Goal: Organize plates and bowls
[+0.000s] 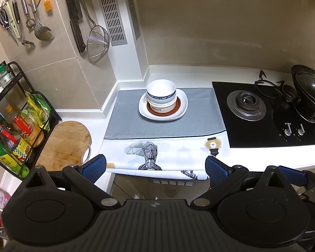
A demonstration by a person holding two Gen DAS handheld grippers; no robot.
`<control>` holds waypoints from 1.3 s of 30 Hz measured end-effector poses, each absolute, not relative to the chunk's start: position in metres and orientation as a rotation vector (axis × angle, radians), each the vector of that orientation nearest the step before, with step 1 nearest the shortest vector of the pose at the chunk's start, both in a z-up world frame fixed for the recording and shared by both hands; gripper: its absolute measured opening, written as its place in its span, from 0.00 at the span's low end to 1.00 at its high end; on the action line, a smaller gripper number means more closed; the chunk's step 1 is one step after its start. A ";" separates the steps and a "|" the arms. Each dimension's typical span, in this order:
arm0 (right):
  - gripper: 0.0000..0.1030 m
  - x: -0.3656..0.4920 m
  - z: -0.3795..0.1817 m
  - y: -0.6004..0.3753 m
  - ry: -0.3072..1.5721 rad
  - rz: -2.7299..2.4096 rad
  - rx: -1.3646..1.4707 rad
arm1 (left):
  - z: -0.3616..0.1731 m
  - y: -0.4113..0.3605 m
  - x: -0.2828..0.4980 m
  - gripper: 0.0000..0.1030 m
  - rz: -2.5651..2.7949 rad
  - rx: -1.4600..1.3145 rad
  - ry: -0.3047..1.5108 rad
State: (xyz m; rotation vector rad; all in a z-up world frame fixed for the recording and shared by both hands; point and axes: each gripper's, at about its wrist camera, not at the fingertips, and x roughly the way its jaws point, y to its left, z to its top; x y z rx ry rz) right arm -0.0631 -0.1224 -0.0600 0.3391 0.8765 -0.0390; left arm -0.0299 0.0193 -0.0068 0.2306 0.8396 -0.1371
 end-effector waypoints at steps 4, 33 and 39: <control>1.00 -0.062 -0.059 -0.122 0.877 -0.047 0.343 | -0.006 0.019 -0.027 0.97 -0.143 0.232 0.839; 1.00 -0.070 -0.058 -0.107 0.883 -0.031 0.336 | -0.006 0.034 -0.035 0.98 -0.123 0.228 0.844; 1.00 -0.064 -0.060 -0.097 0.891 -0.035 0.320 | -0.010 0.044 -0.029 0.98 -0.127 0.216 0.853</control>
